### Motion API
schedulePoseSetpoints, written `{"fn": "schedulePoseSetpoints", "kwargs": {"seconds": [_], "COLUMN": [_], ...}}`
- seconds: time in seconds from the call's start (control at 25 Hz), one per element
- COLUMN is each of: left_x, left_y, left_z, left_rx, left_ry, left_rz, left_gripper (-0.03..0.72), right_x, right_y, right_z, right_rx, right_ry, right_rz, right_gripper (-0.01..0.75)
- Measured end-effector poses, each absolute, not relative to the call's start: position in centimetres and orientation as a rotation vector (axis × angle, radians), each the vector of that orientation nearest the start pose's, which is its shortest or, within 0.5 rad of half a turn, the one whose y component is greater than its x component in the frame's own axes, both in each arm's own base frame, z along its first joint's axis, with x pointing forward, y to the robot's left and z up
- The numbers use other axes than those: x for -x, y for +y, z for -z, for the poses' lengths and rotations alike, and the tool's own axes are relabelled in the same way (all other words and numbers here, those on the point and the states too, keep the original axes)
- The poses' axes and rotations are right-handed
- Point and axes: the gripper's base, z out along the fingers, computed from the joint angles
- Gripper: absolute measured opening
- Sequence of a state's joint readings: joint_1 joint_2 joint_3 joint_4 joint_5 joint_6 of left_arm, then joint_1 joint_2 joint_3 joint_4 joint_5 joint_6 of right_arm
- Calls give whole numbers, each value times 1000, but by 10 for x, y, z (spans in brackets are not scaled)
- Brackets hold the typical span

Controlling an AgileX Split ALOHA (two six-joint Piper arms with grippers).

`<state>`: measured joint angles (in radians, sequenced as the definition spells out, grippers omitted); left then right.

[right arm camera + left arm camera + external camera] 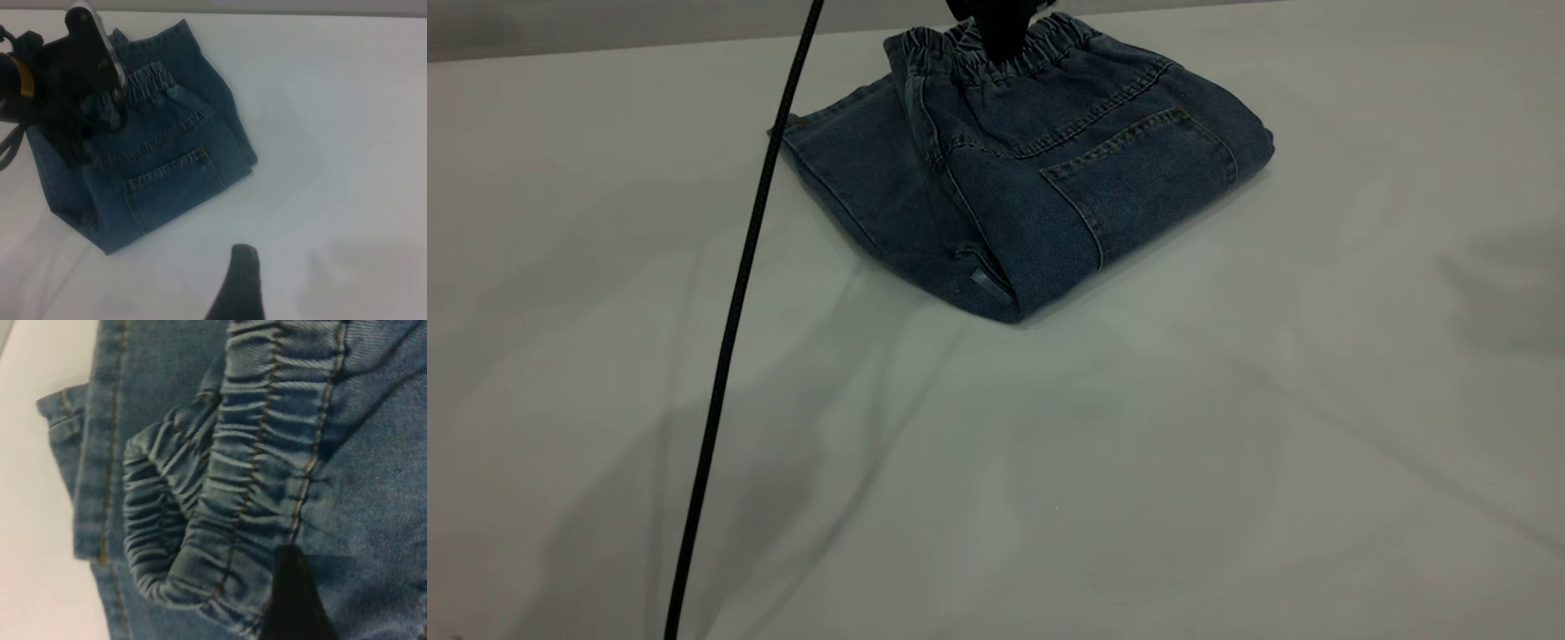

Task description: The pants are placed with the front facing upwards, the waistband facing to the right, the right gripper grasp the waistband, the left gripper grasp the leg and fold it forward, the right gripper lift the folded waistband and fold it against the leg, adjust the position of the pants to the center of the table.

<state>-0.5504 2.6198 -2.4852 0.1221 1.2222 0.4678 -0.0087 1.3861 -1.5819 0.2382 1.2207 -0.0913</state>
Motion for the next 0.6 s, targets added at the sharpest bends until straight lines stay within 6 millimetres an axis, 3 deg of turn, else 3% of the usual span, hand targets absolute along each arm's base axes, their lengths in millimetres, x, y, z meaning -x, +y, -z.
{"fn": "schedulePoseSetpoints", "kwargs": {"seconds": [0.4,0.6], "left_x": [-462,-467], "left_y": [-284,-278], "left_z": [-153,-138], "left_rx": [-1378,-1440], "left_ry": [2482,2476], "left_rz": [30,-80], "left_gripper": [418,418], "right_x": [-274,-274], "right_y": [18,18], "right_z": [-428,-428], "right_rx": [92,92], "right_ry": [2485,2485], "right_rz": [-272,-272], "right_gripper": [584,584]}}
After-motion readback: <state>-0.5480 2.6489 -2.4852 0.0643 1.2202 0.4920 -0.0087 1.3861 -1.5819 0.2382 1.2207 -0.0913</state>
